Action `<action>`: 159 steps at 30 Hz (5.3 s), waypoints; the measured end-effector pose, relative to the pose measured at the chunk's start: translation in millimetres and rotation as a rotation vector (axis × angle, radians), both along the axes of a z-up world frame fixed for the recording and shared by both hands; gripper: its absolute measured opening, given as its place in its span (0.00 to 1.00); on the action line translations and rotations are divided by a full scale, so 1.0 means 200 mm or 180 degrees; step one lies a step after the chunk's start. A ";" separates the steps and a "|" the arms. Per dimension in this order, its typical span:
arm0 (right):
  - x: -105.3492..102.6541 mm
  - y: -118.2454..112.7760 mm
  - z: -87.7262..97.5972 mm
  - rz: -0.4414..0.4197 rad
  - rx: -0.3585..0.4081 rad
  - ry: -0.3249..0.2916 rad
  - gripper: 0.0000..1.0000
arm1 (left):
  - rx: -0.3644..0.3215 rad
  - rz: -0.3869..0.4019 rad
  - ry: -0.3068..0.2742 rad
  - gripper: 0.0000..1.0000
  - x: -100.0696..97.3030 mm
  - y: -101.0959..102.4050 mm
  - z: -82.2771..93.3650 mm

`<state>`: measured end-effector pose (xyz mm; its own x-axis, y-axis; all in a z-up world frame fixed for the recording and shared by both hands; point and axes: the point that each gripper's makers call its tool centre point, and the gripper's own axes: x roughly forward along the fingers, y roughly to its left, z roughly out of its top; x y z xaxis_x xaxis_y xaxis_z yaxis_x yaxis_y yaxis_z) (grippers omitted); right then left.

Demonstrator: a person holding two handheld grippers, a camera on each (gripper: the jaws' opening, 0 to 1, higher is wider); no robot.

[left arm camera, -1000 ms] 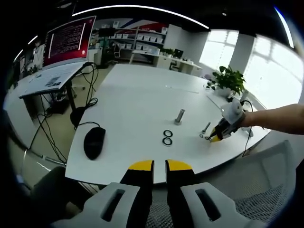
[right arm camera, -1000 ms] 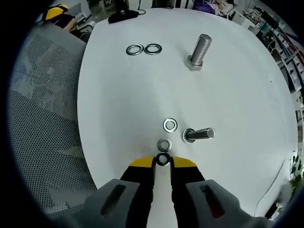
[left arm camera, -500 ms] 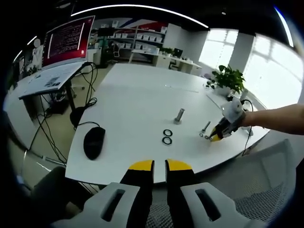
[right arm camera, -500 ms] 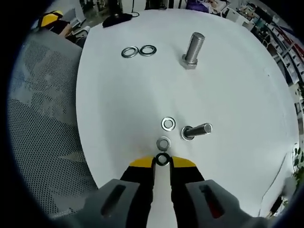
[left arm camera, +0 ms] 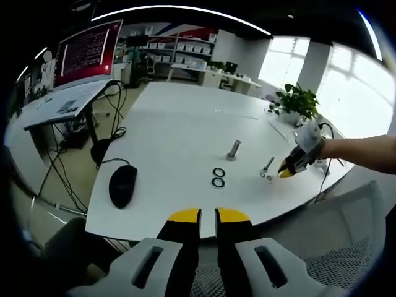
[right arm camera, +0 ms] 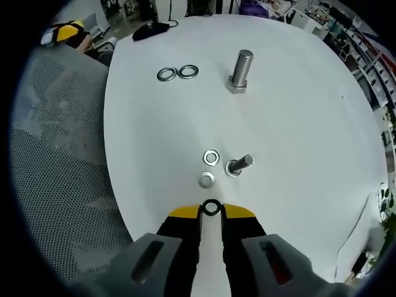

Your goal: Place the washer onto the threaded stud by aligning its center hole with the stud, sliding it down to the base, and recovering from edge contact or off-axis alignment until the washer reaches the visible bottom stop.

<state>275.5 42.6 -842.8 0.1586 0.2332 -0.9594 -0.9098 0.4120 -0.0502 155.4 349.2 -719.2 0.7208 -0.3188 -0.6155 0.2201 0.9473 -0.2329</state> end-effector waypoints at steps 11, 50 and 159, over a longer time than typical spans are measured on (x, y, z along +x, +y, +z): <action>0.06 0.02 0.14 -0.0052 0.0123 -0.0139 0.13 | 0.0013 -0.0023 0.0014 0.06 0.00 0.00 0.00; 0.18 0.13 0.18 0.0060 0.0082 -0.0440 0.13 | -0.0015 0.0000 -0.0019 0.07 0.00 0.00 0.00; -0.01 0.14 -0.12 0.0439 -0.0109 -0.0178 0.14 | -0.0076 0.0176 -0.0155 0.07 0.02 0.03 0.03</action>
<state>273.4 71.5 -867.0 0.1807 0.2237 -0.9578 -0.9530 0.2806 -0.1142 158.7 354.4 -712.8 0.7666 -0.2919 -0.5720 0.1793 0.9526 -0.2457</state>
